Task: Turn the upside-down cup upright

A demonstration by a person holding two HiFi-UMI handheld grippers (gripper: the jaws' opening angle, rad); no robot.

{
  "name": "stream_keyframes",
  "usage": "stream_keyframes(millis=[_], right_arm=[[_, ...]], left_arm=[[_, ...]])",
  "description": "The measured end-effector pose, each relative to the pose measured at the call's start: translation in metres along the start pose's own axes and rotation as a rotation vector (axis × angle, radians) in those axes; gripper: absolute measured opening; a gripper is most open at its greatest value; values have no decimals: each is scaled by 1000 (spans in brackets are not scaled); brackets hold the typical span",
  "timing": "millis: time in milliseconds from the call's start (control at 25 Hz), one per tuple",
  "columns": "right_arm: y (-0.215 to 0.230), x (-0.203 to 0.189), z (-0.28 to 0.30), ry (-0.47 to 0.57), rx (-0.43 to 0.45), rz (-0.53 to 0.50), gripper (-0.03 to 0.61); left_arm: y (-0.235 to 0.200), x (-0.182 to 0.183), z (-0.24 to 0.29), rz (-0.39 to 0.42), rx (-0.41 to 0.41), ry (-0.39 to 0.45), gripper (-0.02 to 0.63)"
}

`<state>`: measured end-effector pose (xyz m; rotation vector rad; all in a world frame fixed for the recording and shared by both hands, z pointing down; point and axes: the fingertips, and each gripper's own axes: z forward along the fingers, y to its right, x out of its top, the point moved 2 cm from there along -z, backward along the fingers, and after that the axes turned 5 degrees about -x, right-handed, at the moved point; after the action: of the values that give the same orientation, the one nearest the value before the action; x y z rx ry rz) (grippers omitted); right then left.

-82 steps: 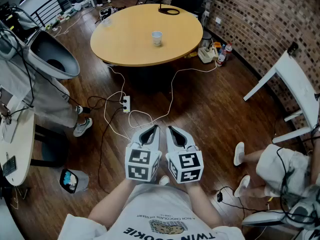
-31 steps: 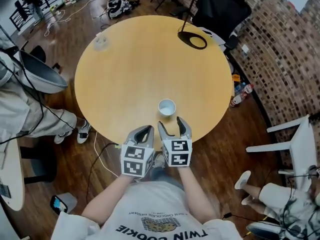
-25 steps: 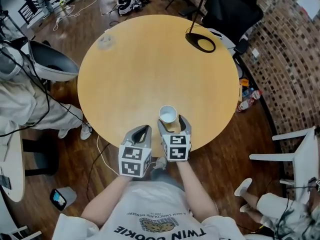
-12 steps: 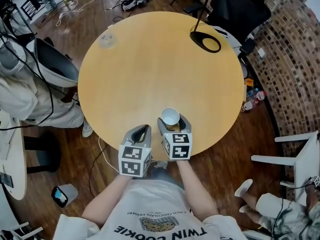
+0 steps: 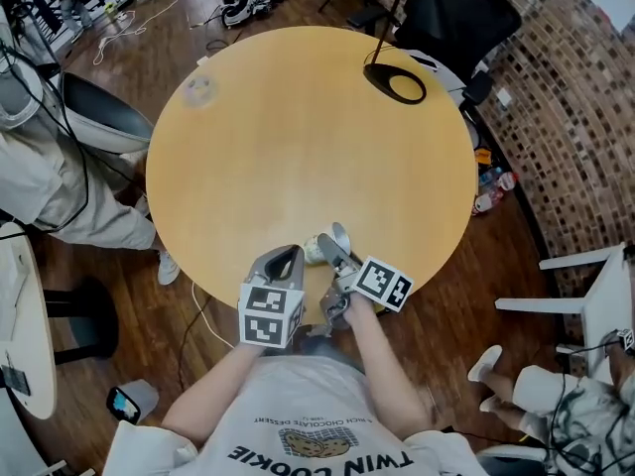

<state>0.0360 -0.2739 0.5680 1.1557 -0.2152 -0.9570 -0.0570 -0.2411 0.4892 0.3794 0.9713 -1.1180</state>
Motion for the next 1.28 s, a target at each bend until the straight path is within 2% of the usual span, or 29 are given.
stream_keyframes(millis=[160, 440, 560, 680, 800, 880, 960, 1040, 1160, 1280], right_arm=[[16, -1, -1, 29, -49, 103, 342], [34, 4, -7, 83, -201, 91, 342], [35, 10, -6, 70, -250, 44, 342], [35, 8, -8, 24, -247, -1, 342], [40, 6, -15, 18, -230, -10, 342], [42, 8, -17, 18, -237, -53, 342], [40, 17, -17, 19, -252, -136, 342], [35, 30, -13, 13, -269, -299, 342], [18, 50, 3, -15, -304, -689, 342], [-10, 64, 25, -50, -277, -1070, 342]], left_arm=[[-5, 2, 2, 20, -5, -1, 3], [-8, 2, 8, 31, -22, -11, 3], [-11, 8, 29, 100, -48, -18, 3], [-25, 22, 74, 166, -57, -29, 3], [-45, 34, 116, 203, -32, -80, 3], [-53, 36, 130, 226, -28, -123, 3], [-55, 38, 135, 240, -28, -143, 3], [-55, 37, 137, 239, -26, -141, 3], [-61, 34, 142, 222, -15, -126, 3], [-70, 35, 146, 189, -15, -120, 3]])
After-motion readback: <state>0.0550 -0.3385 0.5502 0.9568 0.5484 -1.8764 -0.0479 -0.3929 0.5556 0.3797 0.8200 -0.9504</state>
